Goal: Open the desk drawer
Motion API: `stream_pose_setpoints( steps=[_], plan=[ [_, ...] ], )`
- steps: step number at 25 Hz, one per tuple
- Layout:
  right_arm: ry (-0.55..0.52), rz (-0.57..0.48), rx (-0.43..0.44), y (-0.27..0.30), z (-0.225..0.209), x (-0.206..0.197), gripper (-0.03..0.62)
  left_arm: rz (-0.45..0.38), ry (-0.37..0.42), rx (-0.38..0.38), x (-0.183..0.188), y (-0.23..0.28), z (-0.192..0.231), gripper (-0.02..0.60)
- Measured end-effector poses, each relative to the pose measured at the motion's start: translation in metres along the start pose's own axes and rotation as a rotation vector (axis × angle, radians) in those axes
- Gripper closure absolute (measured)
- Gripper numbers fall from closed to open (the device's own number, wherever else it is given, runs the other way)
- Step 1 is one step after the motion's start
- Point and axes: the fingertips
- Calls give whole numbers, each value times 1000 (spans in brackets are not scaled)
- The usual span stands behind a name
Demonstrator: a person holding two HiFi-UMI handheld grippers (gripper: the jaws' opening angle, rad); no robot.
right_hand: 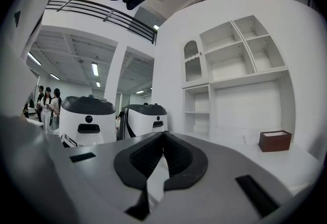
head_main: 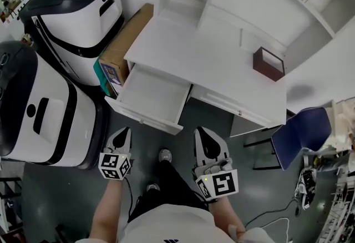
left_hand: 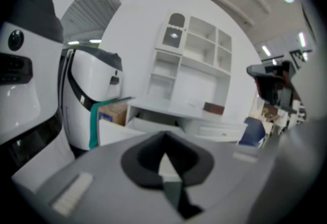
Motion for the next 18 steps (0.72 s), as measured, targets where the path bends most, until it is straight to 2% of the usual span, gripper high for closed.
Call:
stream_pose_setpoints(
  steps=[10,18],
  plan=[
    [-31,-58,14,-13,15,31,592,-174,67,-37,90,-37,-33,577],
    [-40,-114,2,-26,21,56,592,-287,130,-48,148,-72,-53,577]
  ],
)
Point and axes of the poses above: the fingertips, and each gripper's own axes: y forward along the fingers, z to its left, x out of its top, and after that the axes turned 9 degrees about -z, right-handed
